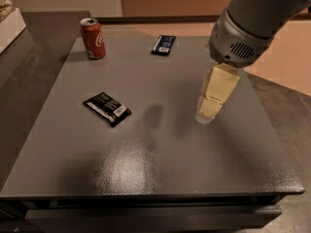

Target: Pick rxbar chocolate

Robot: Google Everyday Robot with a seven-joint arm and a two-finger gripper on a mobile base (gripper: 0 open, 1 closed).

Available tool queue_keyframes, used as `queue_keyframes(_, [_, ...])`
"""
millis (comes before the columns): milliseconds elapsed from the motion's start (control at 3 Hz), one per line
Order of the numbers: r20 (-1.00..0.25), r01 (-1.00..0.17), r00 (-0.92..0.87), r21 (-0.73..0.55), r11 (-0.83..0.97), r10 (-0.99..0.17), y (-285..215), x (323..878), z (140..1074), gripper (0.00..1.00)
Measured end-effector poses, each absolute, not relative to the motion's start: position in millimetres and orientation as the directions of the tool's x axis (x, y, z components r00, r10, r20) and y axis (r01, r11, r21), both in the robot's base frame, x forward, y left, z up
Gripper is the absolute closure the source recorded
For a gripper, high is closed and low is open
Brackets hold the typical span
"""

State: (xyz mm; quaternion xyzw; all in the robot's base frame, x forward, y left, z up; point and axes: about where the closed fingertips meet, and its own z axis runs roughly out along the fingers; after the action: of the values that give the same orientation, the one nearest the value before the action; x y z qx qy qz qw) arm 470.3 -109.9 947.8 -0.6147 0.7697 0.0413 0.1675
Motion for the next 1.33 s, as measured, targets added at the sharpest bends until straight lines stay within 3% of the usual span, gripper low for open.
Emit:
queue_keyframes(667, [-0.337, -0.935, -0.263, -0.141, 0.325, -0.904, -25.5, 492.6, 912.9, 0.0])
queue_keyframes(1333, [-0.322, -0.871, -0.402, -0.154, 0.467, -0.857, 27.5, 519.5, 880.1, 0.0])
